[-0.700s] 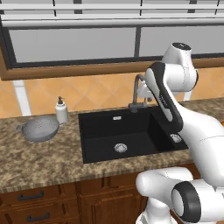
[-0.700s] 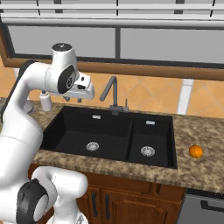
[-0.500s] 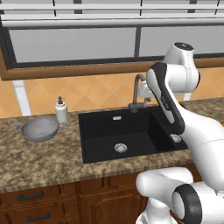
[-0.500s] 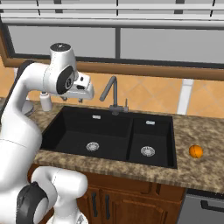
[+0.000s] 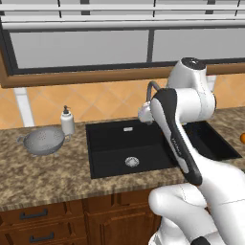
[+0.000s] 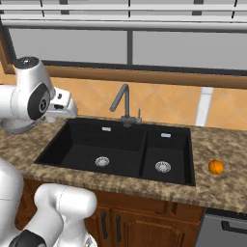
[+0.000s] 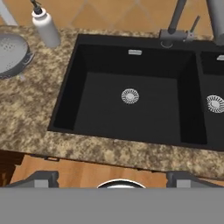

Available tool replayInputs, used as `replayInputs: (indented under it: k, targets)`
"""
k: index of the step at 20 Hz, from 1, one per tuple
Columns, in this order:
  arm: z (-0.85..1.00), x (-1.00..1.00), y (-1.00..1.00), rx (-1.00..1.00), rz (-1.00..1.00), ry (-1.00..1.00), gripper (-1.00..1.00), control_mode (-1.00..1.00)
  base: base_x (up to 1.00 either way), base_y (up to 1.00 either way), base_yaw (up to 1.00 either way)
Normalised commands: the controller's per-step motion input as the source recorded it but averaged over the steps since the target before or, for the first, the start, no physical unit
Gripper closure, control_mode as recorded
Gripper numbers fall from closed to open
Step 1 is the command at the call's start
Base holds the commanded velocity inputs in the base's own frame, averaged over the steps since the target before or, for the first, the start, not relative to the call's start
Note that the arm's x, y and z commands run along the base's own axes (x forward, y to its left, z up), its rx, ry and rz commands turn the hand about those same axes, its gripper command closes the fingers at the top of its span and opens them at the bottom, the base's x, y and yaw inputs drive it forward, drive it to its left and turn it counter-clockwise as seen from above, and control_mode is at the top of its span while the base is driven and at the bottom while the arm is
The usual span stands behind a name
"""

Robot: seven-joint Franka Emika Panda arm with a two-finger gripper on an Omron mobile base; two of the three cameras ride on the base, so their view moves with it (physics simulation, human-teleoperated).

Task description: Put the colander in the sink, put the orange in the colander, and turn on the sink faucet and pour water over the colander.

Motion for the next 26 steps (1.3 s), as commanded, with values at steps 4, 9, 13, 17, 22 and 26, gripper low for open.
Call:
replayInputs:
  k: [4,9,13,17,22,26]
  targets:
    - [-0.06,-0.09,1.0,-0.06,0.0,0.05,-1.0,-1.0,0.0,0.0,0.0]
    - [-0.05,0.0,1.0,-0.01,0.0,0.02,-1.0,-1.0,0.0,0.0,0.0]
    - [-0.09,0.06,0.93,0.0,0.0,0.0,-1.0,-1.0,0.0,0.0,0.0]
    - [-0.18,0.21,0.82,0.02,0.0,0.0,-1.0,-1.0,0.0,0.0,0.0]
    - [-0.28,0.37,0.61,0.08,0.0,0.0,-1.0,-1.0,0.0,0.0,0.0]
    - [-0.28,0.49,0.4,0.13,-0.04,0.0,-1.0,-1.0,0.0,0.0,0.0]
